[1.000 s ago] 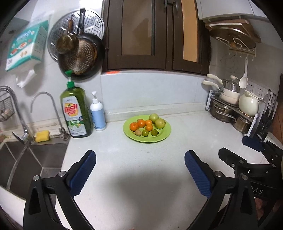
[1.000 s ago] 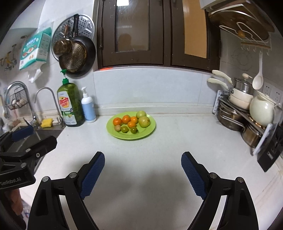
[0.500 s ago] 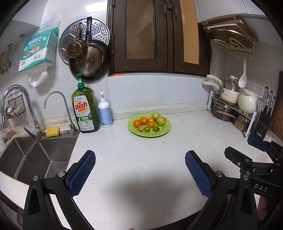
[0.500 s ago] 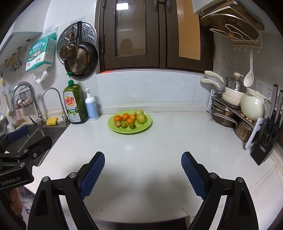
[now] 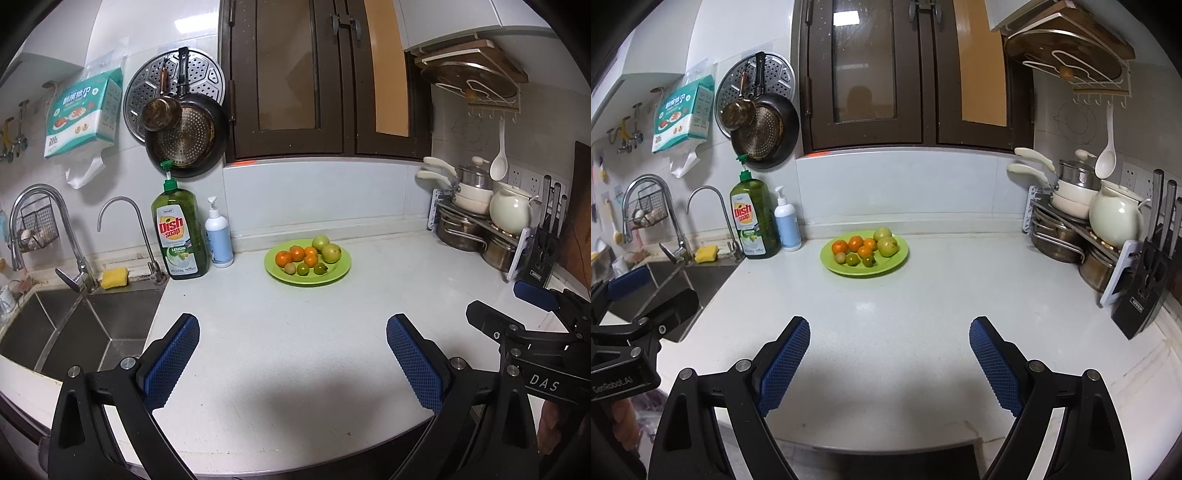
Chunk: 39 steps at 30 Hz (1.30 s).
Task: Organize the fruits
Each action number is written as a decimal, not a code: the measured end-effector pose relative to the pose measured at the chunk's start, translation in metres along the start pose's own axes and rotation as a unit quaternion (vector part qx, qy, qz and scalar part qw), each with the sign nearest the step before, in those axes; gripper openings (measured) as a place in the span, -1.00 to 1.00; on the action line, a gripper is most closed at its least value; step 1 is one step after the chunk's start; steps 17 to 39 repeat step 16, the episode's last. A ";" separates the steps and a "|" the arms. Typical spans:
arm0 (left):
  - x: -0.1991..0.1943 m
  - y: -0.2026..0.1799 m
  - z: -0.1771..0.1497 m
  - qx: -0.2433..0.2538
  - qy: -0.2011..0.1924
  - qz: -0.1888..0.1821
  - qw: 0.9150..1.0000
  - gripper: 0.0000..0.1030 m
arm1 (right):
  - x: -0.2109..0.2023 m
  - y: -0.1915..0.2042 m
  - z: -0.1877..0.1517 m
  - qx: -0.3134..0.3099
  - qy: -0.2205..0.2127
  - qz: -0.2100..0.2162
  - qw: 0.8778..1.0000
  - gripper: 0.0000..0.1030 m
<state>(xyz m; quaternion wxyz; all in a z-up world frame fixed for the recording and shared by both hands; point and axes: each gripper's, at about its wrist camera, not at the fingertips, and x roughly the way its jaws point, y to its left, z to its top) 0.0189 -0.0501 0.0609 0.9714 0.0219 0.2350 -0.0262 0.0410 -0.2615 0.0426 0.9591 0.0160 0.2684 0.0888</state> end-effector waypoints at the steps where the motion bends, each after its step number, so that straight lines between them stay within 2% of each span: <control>1: -0.001 -0.001 0.000 -0.001 -0.001 0.000 1.000 1.00 | -0.001 -0.001 0.000 0.000 -0.001 0.000 1.000 0.72; 39: -0.007 0.000 -0.003 -0.005 -0.003 0.000 1.000 1.00 | -0.007 -0.003 0.000 -0.004 -0.004 0.005 1.000 0.73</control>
